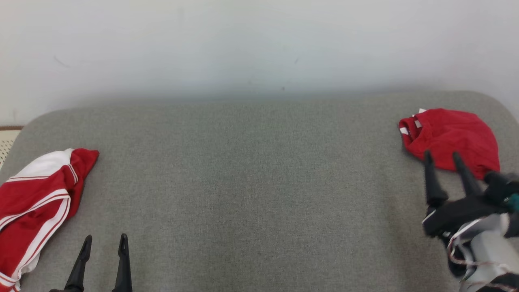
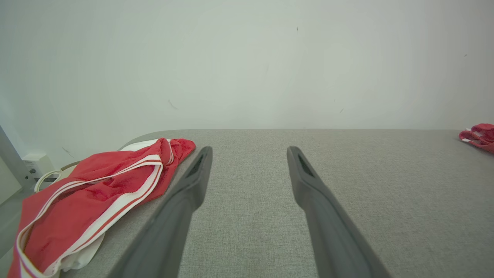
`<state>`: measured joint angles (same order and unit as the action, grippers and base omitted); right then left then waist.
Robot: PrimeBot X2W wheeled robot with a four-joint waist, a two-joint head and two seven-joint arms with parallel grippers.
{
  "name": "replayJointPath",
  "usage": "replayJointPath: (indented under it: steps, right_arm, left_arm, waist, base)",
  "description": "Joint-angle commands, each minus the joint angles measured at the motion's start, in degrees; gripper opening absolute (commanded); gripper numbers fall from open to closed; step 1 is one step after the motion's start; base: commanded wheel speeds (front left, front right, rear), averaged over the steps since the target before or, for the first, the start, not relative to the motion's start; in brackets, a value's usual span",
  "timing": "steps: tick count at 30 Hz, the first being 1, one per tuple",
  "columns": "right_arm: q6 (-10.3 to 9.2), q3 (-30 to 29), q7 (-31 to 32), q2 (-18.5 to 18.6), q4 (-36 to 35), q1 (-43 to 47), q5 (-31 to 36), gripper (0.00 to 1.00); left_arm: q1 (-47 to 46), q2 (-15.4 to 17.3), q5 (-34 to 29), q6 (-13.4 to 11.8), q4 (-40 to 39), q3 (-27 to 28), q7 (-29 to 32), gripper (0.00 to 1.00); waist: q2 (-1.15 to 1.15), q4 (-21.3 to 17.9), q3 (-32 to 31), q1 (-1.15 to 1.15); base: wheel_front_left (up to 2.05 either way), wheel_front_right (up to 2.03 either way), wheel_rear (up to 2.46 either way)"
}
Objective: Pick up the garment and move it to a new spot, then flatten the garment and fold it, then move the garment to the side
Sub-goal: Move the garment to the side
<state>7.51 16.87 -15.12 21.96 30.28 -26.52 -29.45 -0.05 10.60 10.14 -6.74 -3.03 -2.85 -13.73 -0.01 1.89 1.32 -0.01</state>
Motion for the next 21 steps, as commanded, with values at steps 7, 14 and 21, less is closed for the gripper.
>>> replayJointPath:
  steps: [7,14,21]
  right_arm:
    - [-0.03,-2.2,0.3,-5.8,-4.3,8.0,9.2,1.00]
    - [-0.03,-2.5,0.6,-8.1,-11.3,13.7,12.8,1.00]
    - [-0.03,-5.3,1.7,-10.1,-17.6,20.0,15.4,1.00]
  left_arm:
    - [1.6,-0.4,0.3,-0.3,0.4,-0.4,-0.6,1.00]
    - [1.0,-0.6,0.6,-0.1,1.3,-1.2,-0.9,1.00]
    - [0.2,-0.6,0.7,0.0,2.8,-2.2,0.1,1.00]
  waist:
    - [0.01,-1.6,-2.9,0.01]
    - [0.01,-2.0,-3.2,0.01]
    - [0.01,-1.4,-3.5,0.01]
  base:
    - [0.00,0.00,0.00]
    - [0.00,0.00,0.00]
    - [0.00,0.00,0.00]
